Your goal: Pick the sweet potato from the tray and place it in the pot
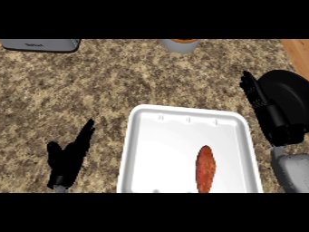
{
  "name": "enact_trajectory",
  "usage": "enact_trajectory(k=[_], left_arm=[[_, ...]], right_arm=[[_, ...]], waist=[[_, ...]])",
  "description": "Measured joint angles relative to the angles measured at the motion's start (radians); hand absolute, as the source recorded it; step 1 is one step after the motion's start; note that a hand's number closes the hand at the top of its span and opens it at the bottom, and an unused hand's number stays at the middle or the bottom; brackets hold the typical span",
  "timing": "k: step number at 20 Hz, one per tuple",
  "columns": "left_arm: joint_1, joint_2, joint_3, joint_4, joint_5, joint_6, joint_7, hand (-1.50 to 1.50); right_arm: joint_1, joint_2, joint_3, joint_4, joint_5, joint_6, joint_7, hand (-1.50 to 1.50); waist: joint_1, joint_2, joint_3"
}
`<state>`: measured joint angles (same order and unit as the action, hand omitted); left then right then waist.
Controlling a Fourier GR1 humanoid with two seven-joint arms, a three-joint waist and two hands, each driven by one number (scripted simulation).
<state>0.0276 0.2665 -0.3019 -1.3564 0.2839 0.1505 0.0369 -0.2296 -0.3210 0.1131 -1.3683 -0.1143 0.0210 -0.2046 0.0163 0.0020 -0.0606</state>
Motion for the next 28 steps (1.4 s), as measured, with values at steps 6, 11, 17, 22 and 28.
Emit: enact_trajectory(k=[6, 11, 17, 22, 28], left_arm=[[-0.123, -0.004, 0.067, -0.070, -0.006, 0.031, -0.074, 0.00], [-0.225, 0.032, 0.165, -0.123, 0.000, 0.070, -0.097, 0.00], [-0.273, 0.062, 0.222, -0.151, 0.012, 0.080, -0.071, 0.00], [-0.291, 0.076, 0.248, -0.156, 0.015, 0.073, -0.052, 0.00], [-0.290, 0.078, 0.267, -0.157, 0.014, 0.064, -0.045, 0.00]], right_arm=[[-0.067, -0.050, 0.002, -0.033, -0.160, 0.270, -0.043, 1.50], [-0.081, -0.232, -0.046, 0.064, -0.021, 0.353, -0.249, -1.50], [-0.036, -0.338, -0.039, 0.163, 0.106, 0.398, -0.596, -1.50], [-0.038, -0.424, 0.014, 0.153, 0.225, 0.343, -0.655, -1.50], [-0.028, -0.487, 0.122, 0.025, 0.365, 0.326, -0.602, -1.50]], waist=[[0.015, -0.005, 0.048], [0.009, 0.000, 0.059], [0.001, 0.003, 0.063], [-0.006, 0.001, 0.062], [-0.014, -0.003, 0.060]])
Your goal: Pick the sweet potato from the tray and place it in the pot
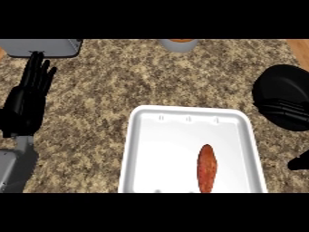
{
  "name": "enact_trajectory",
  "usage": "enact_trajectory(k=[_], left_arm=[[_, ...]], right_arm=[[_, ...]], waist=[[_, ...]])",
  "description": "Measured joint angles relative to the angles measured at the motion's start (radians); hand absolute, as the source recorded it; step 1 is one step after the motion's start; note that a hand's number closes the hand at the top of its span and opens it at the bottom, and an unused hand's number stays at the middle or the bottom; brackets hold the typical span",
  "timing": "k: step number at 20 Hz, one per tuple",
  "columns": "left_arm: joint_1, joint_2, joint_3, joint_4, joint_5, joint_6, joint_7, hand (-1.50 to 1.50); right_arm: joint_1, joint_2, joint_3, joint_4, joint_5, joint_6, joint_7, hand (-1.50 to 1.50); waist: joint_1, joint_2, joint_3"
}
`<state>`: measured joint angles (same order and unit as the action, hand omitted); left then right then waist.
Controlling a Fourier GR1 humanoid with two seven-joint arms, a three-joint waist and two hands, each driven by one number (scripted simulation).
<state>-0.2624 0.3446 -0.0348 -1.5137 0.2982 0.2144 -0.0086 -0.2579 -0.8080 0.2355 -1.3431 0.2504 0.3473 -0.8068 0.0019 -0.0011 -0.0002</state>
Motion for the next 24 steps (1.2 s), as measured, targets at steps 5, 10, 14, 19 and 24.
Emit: enact_trajectory(k=[5, 10, 14, 19, 24], left_arm=[[-0.013, -0.012, 0.007, 0.003, -0.019, 0.002, 0.012, 0.00], [-0.013, -0.022, 0.027, 0.009, -0.027, -0.013, 0.010, 0.00], [-0.001, -0.039, 0.029, -0.008, -0.043, -0.017, 0.009, 0.00], [0.008, -0.052, 0.050, -0.013, -0.060, -0.038, 0.011, 0.00], [-0.009, -0.067, 0.066, -0.008, -0.077, -0.051, 0.030, 0.00]], right_arm=[[0.024, 0.004, 0.048, -0.132, 0.067, 0.033, 0.109, -1.50], [0.050, 0.061, 0.089, -0.222, 0.143, 0.070, 0.244, -1.50], [0.058, 0.116, 0.115, -0.247, 0.195, 0.110, 0.328, -1.50], [0.091, 0.183, 0.129, -0.228, 0.292, 0.110, 0.316, -1.50], [0.134, 0.252, 0.140, -0.244, 0.371, 0.092, 0.299, -1.50]], waist=[[-0.005, -0.001, 0.000], [-0.004, 0.000, 0.000], [-0.002, 0.000, 0.000], [-0.002, 0.001, 0.000], [-0.003, 0.001, 0.000]])
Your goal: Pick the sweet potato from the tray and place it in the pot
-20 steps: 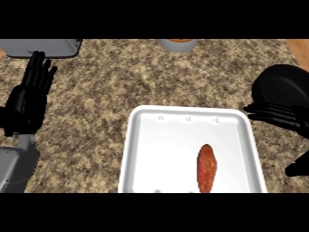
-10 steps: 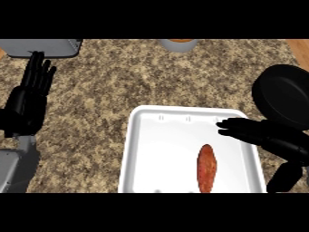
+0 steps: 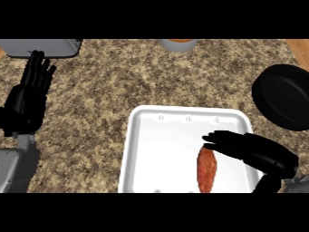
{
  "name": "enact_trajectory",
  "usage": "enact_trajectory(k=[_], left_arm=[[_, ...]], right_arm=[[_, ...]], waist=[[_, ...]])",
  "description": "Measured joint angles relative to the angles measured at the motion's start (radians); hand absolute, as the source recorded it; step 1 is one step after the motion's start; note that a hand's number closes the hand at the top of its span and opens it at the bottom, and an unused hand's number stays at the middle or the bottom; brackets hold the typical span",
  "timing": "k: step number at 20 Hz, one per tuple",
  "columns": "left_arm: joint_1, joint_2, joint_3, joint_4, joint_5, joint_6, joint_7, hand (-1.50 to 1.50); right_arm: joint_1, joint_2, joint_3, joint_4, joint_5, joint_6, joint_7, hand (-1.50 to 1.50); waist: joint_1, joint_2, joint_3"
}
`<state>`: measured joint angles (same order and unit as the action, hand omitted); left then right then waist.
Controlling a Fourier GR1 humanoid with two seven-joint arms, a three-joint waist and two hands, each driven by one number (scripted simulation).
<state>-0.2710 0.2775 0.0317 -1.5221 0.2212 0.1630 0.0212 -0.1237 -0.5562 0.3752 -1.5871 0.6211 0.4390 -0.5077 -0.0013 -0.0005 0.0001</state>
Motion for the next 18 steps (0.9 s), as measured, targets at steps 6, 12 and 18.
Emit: enact_trajectory(k=[6, 12, 18], left_arm=[[0.005, -0.028, 0.006, -0.024, -0.037, 0.005, 0.020, 0.00], [0.004, -0.035, 0.031, -0.003, -0.040, -0.031, 0.004, 0.00], [-0.002, -0.055, 0.040, -0.015, -0.062, -0.034, 0.019, 0.00]], right_arm=[[0.031, 0.067, -0.013, -0.028, 0.074, 0.000, 0.004, -1.50], [0.027, 0.141, 0.000, 0.018, 0.188, -0.037, 0.048, -1.50], [0.010, 0.207, -0.008, 0.106, 0.255, -0.065, 0.020, -1.50]], waist=[[0.000, 0.000, 0.000], [0.001, 0.000, 0.000], [0.002, 0.000, 0.000]])
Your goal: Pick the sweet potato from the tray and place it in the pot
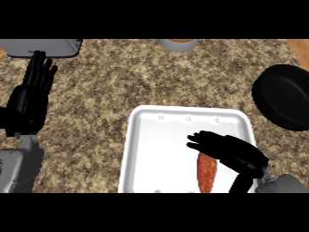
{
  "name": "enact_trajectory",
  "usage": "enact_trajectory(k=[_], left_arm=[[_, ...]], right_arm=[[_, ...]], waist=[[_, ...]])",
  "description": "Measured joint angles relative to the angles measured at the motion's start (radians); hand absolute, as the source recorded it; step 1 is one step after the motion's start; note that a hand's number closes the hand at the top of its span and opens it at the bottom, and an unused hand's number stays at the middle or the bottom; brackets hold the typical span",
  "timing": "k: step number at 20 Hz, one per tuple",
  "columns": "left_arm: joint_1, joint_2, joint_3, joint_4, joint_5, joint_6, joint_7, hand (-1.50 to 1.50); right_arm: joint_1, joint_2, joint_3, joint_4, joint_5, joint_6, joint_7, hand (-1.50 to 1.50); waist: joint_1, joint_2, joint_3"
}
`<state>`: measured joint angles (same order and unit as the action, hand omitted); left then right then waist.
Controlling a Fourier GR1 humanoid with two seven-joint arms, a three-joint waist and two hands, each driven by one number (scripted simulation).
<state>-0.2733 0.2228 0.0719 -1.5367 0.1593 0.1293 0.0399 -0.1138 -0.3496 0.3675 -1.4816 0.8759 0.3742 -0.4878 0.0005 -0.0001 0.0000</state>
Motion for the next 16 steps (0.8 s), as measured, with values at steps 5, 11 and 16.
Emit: enact_trajectory(k=[5, 11, 16], left_arm=[[-0.006, -0.014, 0.002, -0.001, -0.017, -0.004, 0.005, 0.00], [-0.004, -0.015, 0.019, 0.006, -0.019, -0.022, 0.002, 0.00], [-0.008, -0.025, 0.020, 0.011, -0.023, -0.022, -0.002, 0.00]], right_arm=[[-0.027, 0.061, 0.011, 0.077, 0.055, -0.027, -0.018, -1.50], [-0.055, 0.102, 0.039, 0.136, 0.107, -0.044, -0.076, 1.50], [-0.069, 0.123, 0.071, 0.154, 0.150, -0.100, -0.150, 1.50]], waist=[[0.001, -0.001, -0.002], [0.001, -0.006, -0.010], [0.000, -0.008, -0.014]])
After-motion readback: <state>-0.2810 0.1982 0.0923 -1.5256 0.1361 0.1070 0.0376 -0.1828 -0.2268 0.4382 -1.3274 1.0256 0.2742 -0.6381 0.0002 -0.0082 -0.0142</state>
